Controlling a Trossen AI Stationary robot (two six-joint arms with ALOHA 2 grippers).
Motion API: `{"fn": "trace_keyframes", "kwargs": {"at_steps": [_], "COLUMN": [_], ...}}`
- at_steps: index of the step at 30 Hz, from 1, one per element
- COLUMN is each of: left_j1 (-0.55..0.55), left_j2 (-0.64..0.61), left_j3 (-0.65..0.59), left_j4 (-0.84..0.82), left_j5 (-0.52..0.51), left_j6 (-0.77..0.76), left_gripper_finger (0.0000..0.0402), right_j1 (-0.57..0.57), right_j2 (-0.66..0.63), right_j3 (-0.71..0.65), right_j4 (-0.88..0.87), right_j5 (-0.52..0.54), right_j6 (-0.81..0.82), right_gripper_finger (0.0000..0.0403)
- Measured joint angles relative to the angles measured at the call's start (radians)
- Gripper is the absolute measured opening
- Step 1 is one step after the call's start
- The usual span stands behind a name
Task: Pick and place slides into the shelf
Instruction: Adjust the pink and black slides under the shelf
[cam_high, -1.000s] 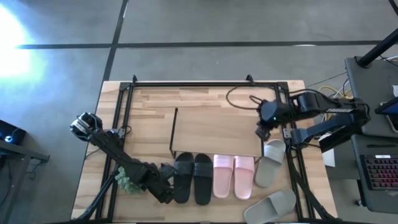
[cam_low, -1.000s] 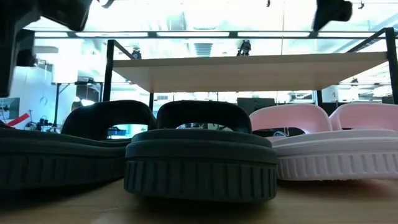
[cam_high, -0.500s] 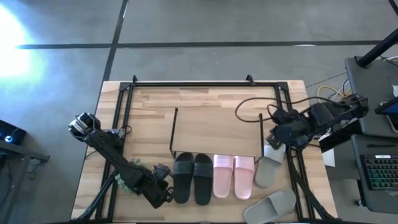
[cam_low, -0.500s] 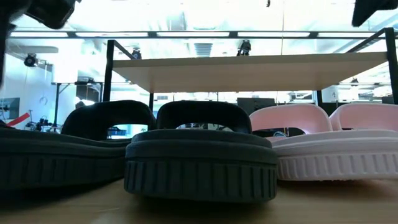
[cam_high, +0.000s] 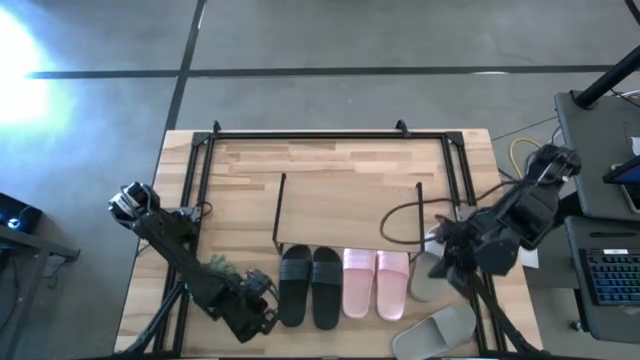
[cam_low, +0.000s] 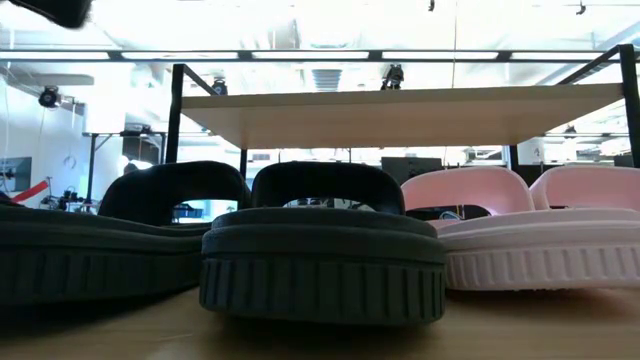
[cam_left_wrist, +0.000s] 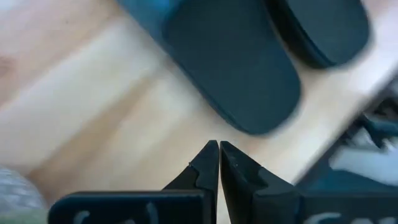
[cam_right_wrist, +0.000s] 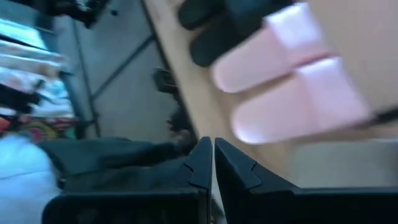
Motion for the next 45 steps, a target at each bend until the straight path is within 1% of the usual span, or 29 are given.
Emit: {"fn": "trace_keyframes", "kwargs": {"at_steps": [3, 6, 8, 10, 12, 16, 22, 28, 34, 38, 41, 45], "left_j1": [-0.045, -0.094, -0.125, -0.148, -0.161, -0.177, -0.183, -0.181, -0.172, -0.15, -0.131, -0.104], "left_j2": [0.004, 0.017, 0.028, 0.037, 0.049, 0.084, 0.174, 0.229, 0.26, 0.274, 0.277, 0.277], "left_j3": [0.0, 0.0, 0.0, 0.001, 0.001, 0.001, 0.01, 0.023, 0.017, 0.017, 0.017, 0.016], "left_j4": [0.101, 0.206, 0.262, 0.299, 0.312, 0.314, 0.409, 0.416, 0.413, 0.413, 0.418, 0.422], "left_j5": [-0.019, -0.093, -0.147, -0.179, -0.184, -0.187, -0.187, -0.223, -0.289, -0.294, -0.294, -0.293], "left_j6": [0.066, 0.116, 0.143, 0.169, 0.173, 0.186, 0.37, 0.386, 0.385, 0.385, 0.389, 0.456], "left_gripper_finger": [0.0, 0.0, 0.0, 0.0, 0.0, 0.0, 0.0, 0.0, 0.0, 0.0, 0.0, 0.0], "right_j1": [0.002, 0.002, 0.002, 0.006, 0.019, 0.045, 0.051, 0.034, -0.03, -0.063, -0.077, -0.09], "right_j2": [0.06, 0.135, 0.19, 0.246, 0.3, 0.399, 0.537, 0.672, 0.798, 0.867, 0.907, 0.94], "right_j3": [0.0, 0.0, 0.0, 0.0, 0.0, 0.015, 0.061, 0.143, 0.21, 0.256, 0.306, 0.357], "right_j4": [0.083, 0.133, 0.165, 0.207, 0.247, 0.327, 0.384, 0.391, 0.434, 0.489, 0.487, 0.482], "right_j5": [0.001, -0.011, -0.044, -0.095, -0.127, -0.133, -0.129, -0.129, -0.129, -0.129, -0.136, -0.136], "right_j6": [0.021, 0.049, 0.075, 0.094, 0.107, 0.112, 0.149, 0.044, -0.05, -0.101, -0.133, -0.194], "right_gripper_finger": [0.0013, 0.0013, 0.0013, 0.0013, 0.0013, 0.0013, 0.0013, 0.0013, 0.0013, 0.0013, 0.0013, 0.0013]}}
